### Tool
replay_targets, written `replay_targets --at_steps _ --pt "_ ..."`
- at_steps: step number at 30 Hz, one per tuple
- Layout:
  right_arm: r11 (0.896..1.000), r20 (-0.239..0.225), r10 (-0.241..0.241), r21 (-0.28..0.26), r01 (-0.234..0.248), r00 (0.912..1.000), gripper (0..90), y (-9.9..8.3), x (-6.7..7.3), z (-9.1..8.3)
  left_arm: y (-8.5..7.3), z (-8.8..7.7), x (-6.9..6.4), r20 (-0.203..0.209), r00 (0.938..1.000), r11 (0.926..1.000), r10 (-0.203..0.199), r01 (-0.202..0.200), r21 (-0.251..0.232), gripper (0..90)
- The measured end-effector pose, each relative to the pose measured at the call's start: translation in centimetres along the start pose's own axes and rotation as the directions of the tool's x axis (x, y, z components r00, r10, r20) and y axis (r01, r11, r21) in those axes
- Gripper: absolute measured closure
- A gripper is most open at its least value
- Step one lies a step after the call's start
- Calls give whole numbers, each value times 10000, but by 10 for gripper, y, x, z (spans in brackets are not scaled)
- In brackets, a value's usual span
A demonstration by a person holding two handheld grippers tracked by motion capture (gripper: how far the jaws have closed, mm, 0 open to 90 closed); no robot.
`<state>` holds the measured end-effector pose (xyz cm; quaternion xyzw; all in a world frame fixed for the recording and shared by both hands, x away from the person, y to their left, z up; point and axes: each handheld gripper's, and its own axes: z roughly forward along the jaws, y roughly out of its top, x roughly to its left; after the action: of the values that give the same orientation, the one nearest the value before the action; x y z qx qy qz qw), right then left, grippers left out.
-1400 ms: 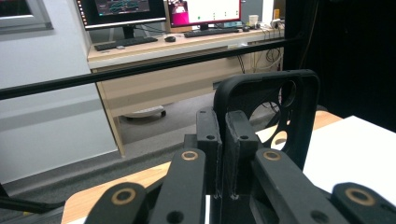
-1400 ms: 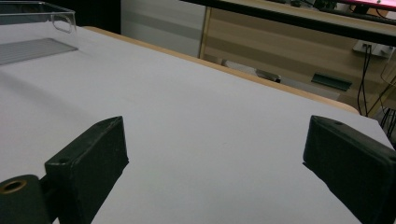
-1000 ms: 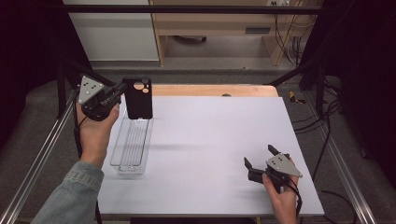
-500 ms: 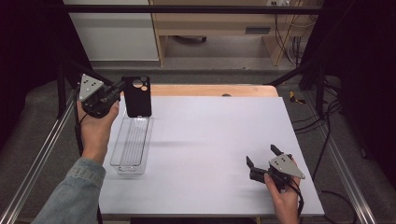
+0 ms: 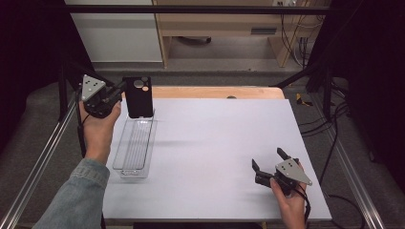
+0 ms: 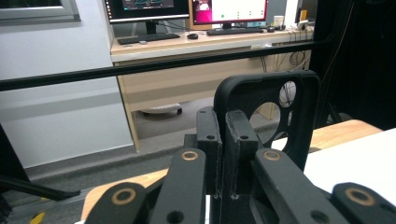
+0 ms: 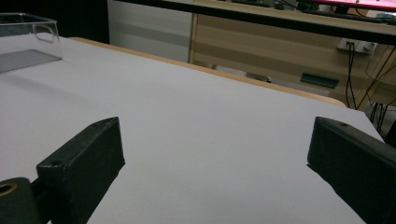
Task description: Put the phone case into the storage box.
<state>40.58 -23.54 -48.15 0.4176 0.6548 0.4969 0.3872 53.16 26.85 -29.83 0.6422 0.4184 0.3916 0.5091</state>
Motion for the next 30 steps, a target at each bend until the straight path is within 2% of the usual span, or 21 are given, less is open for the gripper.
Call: replay_targets --at_steps 16,30 --pt "9999 -333 47 -124 -52 9994 31 -3 7 2 -3 2 10 -322 9995 10000 -18 20 46 853" --pt "9986 -509 489 -185 -499 9975 24 -3 7 1 -13 3 15 -641 9977 9998 -201 207 84 854"
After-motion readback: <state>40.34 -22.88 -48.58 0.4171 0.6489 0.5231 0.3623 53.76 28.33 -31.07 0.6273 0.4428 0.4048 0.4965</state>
